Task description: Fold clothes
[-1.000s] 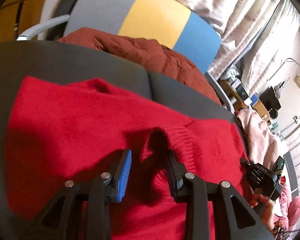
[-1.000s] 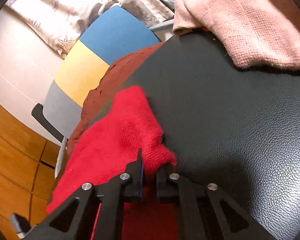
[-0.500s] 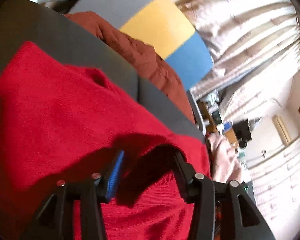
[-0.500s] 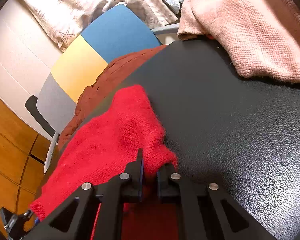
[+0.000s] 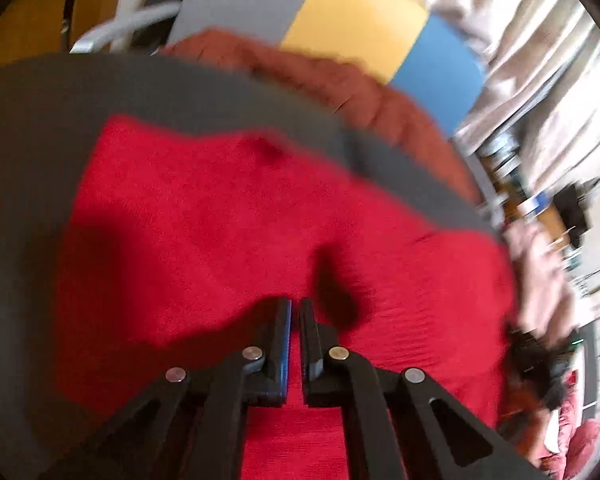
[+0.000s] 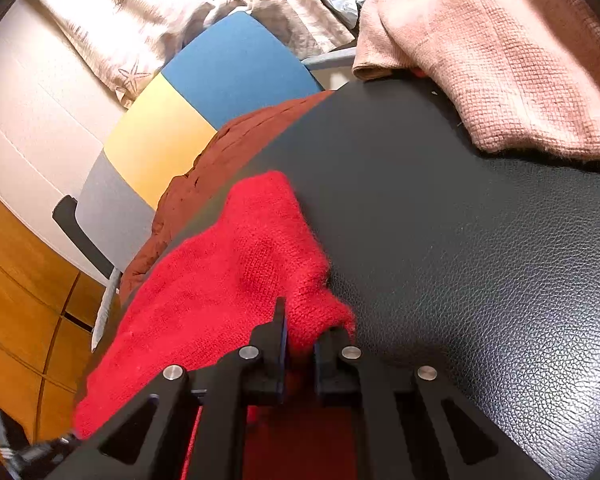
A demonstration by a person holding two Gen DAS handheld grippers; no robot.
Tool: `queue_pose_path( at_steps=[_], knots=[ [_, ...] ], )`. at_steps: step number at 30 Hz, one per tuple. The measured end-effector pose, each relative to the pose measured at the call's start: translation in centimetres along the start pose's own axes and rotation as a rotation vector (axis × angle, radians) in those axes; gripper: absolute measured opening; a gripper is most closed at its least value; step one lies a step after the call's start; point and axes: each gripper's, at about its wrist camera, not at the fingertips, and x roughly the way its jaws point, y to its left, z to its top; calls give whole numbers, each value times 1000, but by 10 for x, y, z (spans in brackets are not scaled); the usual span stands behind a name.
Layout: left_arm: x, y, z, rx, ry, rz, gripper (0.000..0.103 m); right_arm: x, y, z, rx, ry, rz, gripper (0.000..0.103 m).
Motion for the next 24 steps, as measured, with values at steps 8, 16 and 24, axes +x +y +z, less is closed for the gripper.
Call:
queue_pose_path(
  at_steps=[8,16,24],
  knots=[
    [-37,-35,-17,95,-178,-49,14,-5,5,7,-26,62,10,27],
    [-11,-70,-37,333,-141,77,21,-103,63,-11,-391,-79,-85,80],
    [0,-63,-36,354,-139,83,37,-38,106,-13,-602,-36,-154,22]
  ],
)
